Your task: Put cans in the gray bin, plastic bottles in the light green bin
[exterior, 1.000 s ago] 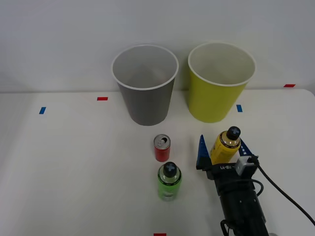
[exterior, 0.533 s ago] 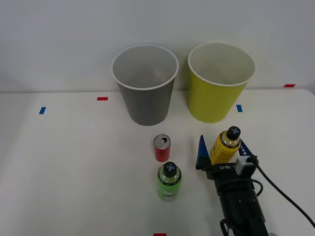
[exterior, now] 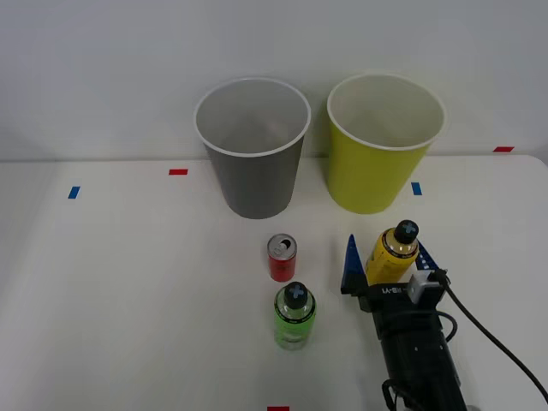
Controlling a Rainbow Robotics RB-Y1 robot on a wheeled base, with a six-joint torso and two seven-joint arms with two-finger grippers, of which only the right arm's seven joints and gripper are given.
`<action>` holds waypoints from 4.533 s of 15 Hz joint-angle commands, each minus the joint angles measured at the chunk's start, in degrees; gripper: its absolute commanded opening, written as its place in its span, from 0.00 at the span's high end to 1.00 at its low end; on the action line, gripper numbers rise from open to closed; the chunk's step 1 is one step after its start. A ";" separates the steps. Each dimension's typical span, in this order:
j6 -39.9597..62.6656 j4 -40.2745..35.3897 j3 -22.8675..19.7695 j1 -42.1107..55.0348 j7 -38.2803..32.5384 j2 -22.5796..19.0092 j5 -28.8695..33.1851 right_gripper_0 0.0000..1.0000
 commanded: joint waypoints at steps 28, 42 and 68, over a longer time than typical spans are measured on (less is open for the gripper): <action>15.39 -33.50 2.48 0.34 -0.20 -8.66 -23.70 1.00; 39.12 -24.54 -15.09 -31.56 -0.12 -1.28 -28.09 1.00; 39.64 -11.26 -15.97 -39.65 3.05 -4.27 -25.01 0.00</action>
